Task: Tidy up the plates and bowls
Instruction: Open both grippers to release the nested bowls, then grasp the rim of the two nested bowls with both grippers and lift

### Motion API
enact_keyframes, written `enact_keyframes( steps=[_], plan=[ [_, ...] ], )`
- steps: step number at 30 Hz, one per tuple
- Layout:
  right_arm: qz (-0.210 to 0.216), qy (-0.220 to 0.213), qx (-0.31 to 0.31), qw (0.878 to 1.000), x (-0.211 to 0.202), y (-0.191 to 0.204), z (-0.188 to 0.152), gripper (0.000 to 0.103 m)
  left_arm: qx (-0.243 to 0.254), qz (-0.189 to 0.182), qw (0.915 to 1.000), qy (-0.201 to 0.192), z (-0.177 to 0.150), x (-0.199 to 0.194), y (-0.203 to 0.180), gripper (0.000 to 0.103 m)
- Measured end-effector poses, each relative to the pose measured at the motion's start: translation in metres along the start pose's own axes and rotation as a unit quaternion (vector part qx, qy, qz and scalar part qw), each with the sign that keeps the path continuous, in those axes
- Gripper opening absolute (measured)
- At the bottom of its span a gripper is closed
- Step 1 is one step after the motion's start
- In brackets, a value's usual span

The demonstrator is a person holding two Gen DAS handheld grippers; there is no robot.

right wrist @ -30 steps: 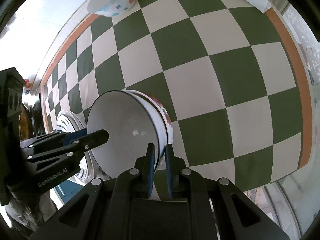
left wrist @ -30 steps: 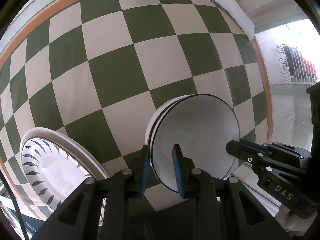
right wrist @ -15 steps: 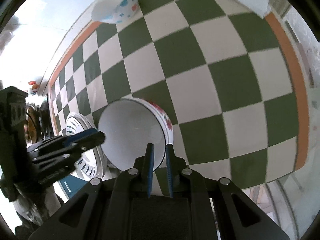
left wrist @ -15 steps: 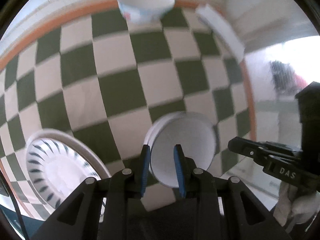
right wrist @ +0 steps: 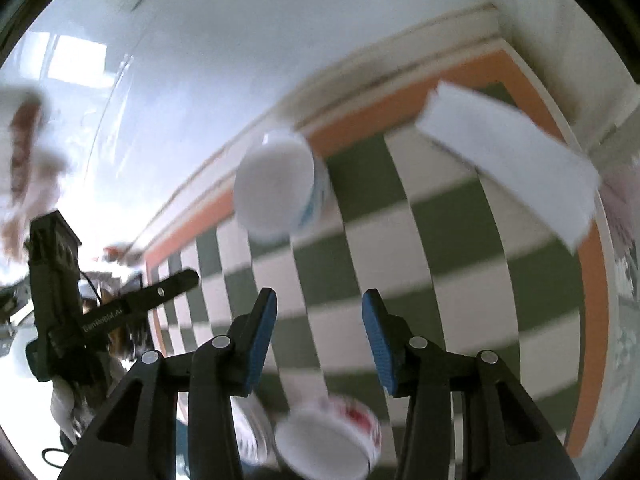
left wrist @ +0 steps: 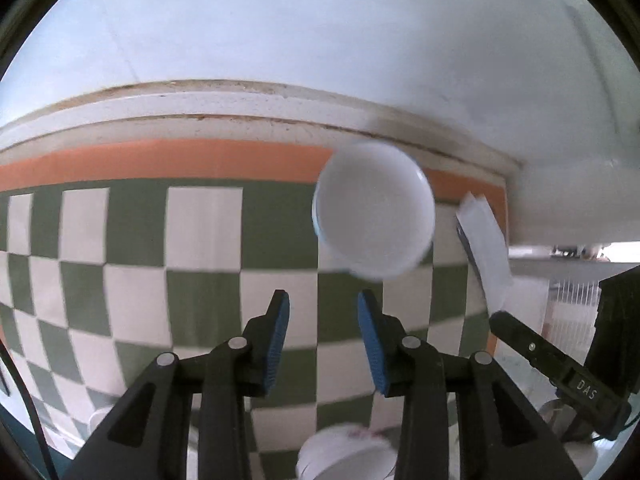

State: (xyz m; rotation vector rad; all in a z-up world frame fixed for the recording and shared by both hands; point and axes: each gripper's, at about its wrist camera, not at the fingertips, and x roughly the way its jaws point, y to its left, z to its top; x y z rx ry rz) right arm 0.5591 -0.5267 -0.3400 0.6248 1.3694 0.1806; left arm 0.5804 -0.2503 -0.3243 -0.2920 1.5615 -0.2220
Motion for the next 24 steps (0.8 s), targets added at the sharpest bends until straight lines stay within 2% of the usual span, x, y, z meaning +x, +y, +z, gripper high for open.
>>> enact_keyframes(
  steps=[3, 7, 11, 13, 14, 15, 17, 24],
  plan=[
    [-0.005, 0.005, 0.0, 1.0, 0.024, 0.003, 0.035, 0.048, -0.016, -0.027, 0.999, 0.032, 0.018, 0.023, 0.005, 0.033],
    [-0.012, 0.026, -0.006, 1.0, 0.06, 0.005, 0.069, 0.048, -0.013, -0.008, 0.9988, 0.046, 0.038, 0.051, 0.003, 0.033],
    [-0.012, 0.051, -0.01, 0.999, 0.092, 0.008, 0.084, 0.048, 0.005, 0.017, 0.9987, 0.047, 0.044, 0.066, -0.001, 0.032],
    [-0.019, 0.061, -0.013, 0.998, 0.105, 0.008, 0.087, 0.046, 0.02, 0.018, 0.9989, 0.039, 0.043, 0.069, -0.003, 0.025],
    [-0.017, 0.065, -0.014, 0.998, 0.11, 0.008, 0.084, 0.038, 0.03, 0.014, 0.9988, 0.035, 0.043, 0.069, -0.006, 0.022],
    [-0.013, 0.068, -0.015, 0.997, 0.113, 0.008, 0.083, 0.017, 0.039, 0.018, 0.9985, 0.033, 0.042, 0.07, -0.008, 0.021],
    [-0.019, 0.06, -0.015, 0.998, 0.114, 0.006, 0.081, 0.014, 0.053, 0.03, 0.9977, 0.028, 0.039, 0.07, -0.013, 0.021],
    [-0.031, 0.05, -0.02, 0.998, 0.109, 0.006, 0.072, 0.012, 0.051, 0.016, 0.9983, 0.024, 0.037, 0.067, -0.018, 0.021]
  ],
)
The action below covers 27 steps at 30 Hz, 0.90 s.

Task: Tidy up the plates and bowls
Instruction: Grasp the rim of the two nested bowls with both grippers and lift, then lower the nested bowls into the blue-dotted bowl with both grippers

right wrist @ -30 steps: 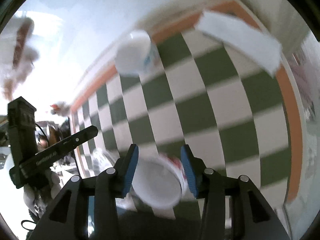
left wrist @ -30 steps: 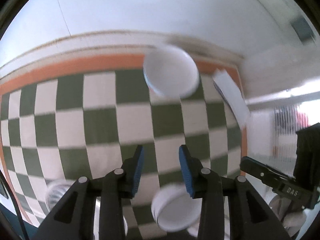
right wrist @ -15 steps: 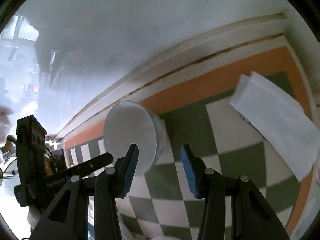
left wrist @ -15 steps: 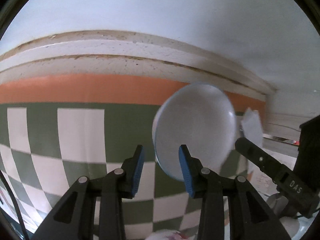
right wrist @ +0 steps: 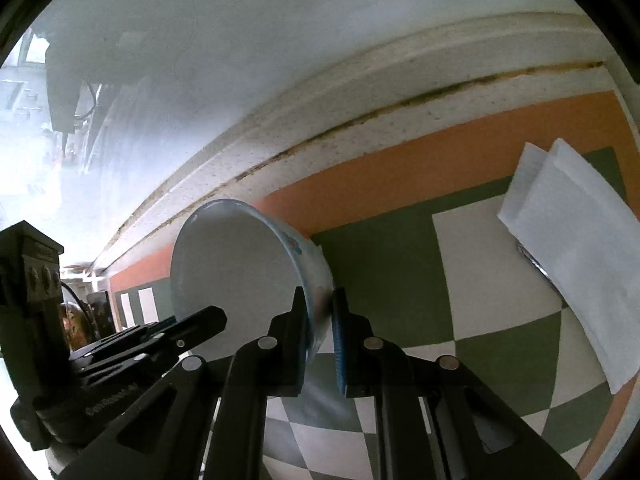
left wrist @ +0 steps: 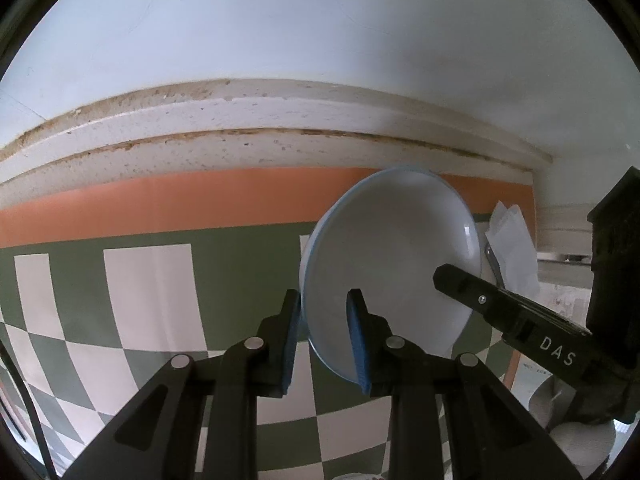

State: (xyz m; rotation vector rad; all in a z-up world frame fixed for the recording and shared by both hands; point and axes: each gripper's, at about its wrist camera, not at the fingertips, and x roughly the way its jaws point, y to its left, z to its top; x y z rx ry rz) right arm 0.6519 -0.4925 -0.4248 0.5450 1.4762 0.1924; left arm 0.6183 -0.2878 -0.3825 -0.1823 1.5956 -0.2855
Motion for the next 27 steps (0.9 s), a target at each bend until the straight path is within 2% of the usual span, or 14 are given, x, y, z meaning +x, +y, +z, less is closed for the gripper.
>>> enact_keyframes(
  steps=[6, 12, 23, 27],
  plan=[
    [-0.007, -0.02, -0.004, 1.0, -0.019, 0.01, -0.017, 0.013, 0.015, -0.017, 0.9997, -0.01, -0.019, -0.023, -0.015, 0.021],
    [-0.003, -0.045, -0.009, 0.999, -0.061, 0.018, -0.06, 0.013, 0.047, -0.025, 0.9981, -0.031, -0.068, -0.059, -0.036, 0.021],
    [-0.017, -0.053, -0.005, 0.998, -0.123, 0.012, -0.197, 0.013, 0.09, -0.037, 0.9952, -0.011, -0.187, -0.086, -0.044, 0.021],
    [-0.017, -0.041, -0.003, 0.999, -0.123, 0.009, -0.241, 0.014, 0.094, -0.036, 0.9949, 0.0, -0.221, -0.088, -0.034, 0.021]
  ],
)
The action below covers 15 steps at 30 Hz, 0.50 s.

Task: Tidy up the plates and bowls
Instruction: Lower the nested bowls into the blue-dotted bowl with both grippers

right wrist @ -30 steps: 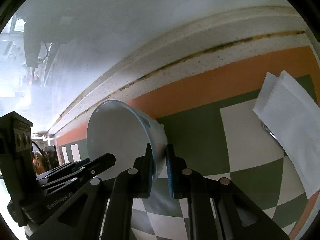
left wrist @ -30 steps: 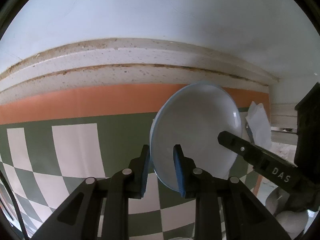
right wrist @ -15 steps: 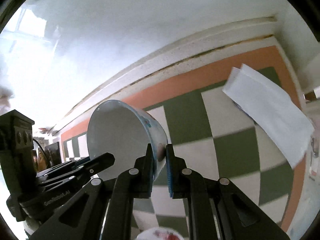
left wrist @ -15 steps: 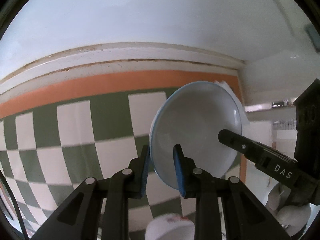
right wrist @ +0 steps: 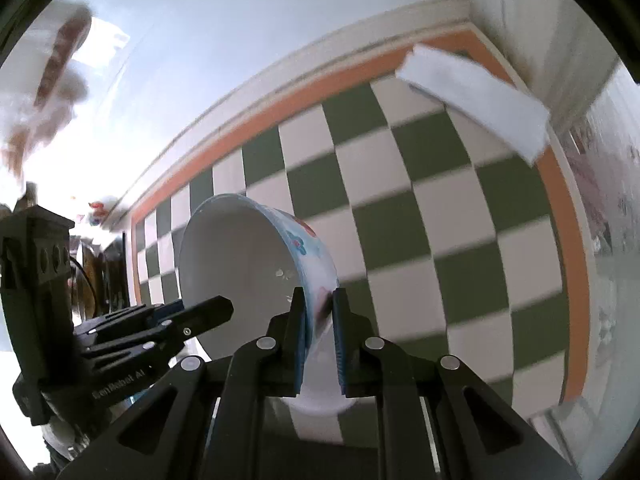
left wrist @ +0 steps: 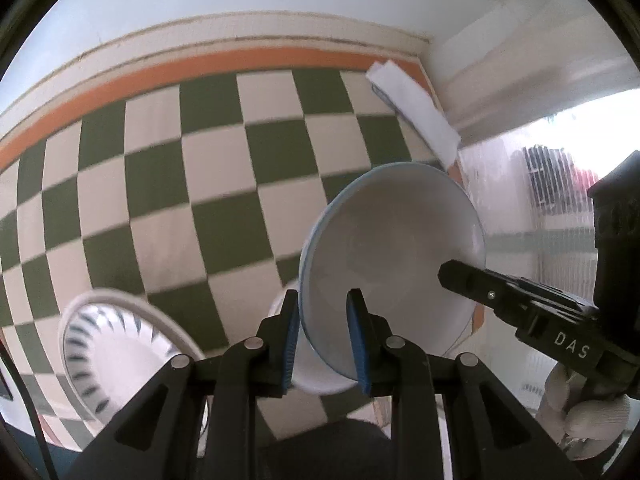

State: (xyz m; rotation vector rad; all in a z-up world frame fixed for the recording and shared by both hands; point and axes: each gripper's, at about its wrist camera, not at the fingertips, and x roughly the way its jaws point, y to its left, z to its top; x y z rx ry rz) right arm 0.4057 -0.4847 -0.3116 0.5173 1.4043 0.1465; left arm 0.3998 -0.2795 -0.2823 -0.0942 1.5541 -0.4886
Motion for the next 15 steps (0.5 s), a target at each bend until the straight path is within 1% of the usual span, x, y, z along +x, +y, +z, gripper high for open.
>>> enact_keyframes(
  steps=[2, 7, 15],
  plan=[
    [0.001, 0.009, 0.003, 1.0, 0.004, -0.002, -0.018, 0.014, -0.002, 0.002, 1.0, 0.004, -0.012, 0.002, 0.002, 0.021],
    [0.001, 0.026, 0.011, 1.0, 0.02, -0.009, -0.044, 0.013, -0.002, 0.011, 0.9997, 0.02, -0.028, 0.016, 0.008, 0.021],
    [-0.006, 0.045, 0.019, 0.999, 0.039, -0.017, -0.058, 0.014, -0.008, 0.026, 0.9988, 0.041, -0.039, 0.038, 0.01, 0.021]
  ],
)
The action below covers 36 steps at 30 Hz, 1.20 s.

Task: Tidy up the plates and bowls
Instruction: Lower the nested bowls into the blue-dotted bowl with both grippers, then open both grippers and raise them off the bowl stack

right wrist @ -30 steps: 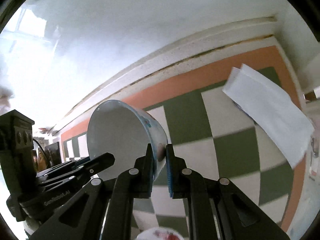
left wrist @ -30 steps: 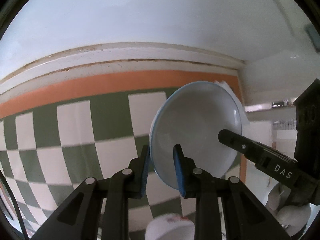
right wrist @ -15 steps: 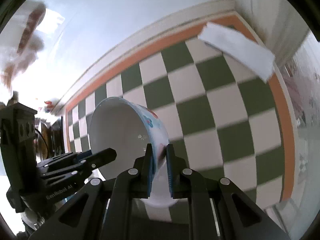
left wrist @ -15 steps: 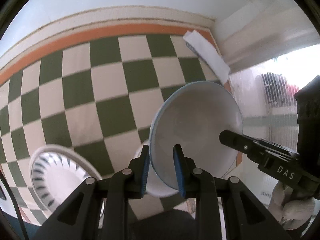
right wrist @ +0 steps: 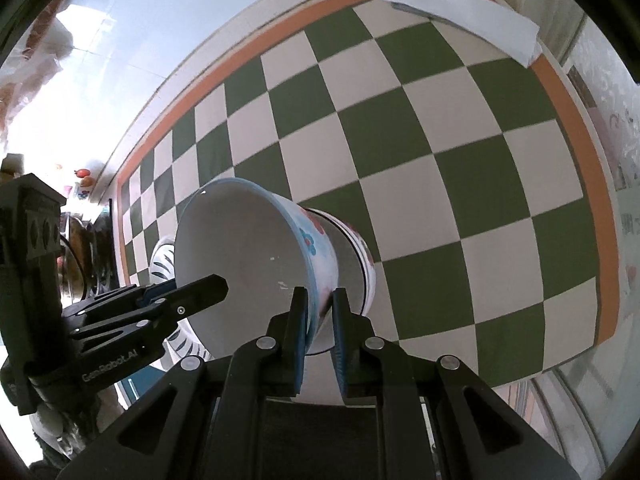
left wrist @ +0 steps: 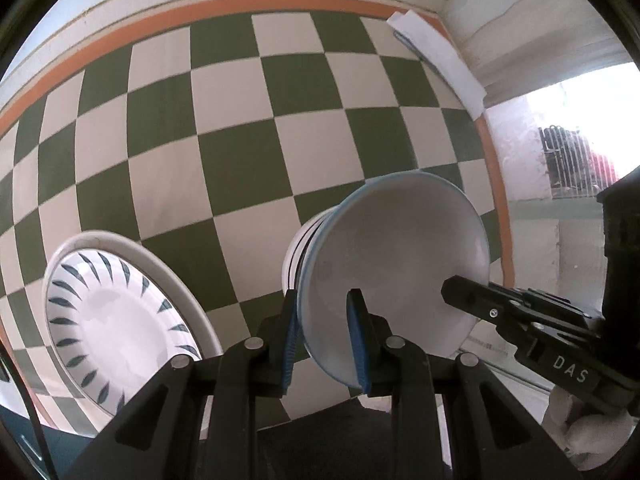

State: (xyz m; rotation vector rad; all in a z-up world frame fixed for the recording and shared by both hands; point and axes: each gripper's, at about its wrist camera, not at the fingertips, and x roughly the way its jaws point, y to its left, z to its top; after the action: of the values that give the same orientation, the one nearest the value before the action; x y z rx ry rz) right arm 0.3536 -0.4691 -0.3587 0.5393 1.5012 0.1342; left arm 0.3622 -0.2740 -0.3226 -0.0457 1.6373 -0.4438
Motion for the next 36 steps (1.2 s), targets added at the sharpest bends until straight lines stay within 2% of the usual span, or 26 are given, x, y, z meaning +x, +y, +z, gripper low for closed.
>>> enact_keyframes(
  steps=[20, 23, 31, 34, 36],
  plan=[
    [-0.013, 0.025, 0.005, 1.0, 0.024, -0.008, 0.001, 0.014, -0.002, 0.034, 0.9993, 0.014, -0.005, 0.019, -0.002, 0.021],
    [-0.01, 0.027, 0.006, 1.0, 0.024, -0.008, 0.001, 0.016, -0.002, 0.033, 0.9994, 0.013, -0.005, 0.02, -0.002, 0.022],
    [-0.008, 0.019, 0.008, 1.0, 0.017, -0.006, -0.001, 0.016, 0.001, 0.054, 0.9985, -0.009, -0.011, 0.006, -0.004, 0.022],
    [-0.021, 0.008, -0.005, 1.0, 0.006, 0.003, -0.008, 0.017, 0.011, 0.059, 0.9979, -0.025, -0.019, -0.008, -0.005, 0.022],
    [-0.029, -0.003, -0.018, 0.999, -0.003, 0.01, -0.015, 0.019, 0.017, 0.058, 0.9975, -0.037, -0.024, -0.019, -0.006, 0.029]
  ],
)
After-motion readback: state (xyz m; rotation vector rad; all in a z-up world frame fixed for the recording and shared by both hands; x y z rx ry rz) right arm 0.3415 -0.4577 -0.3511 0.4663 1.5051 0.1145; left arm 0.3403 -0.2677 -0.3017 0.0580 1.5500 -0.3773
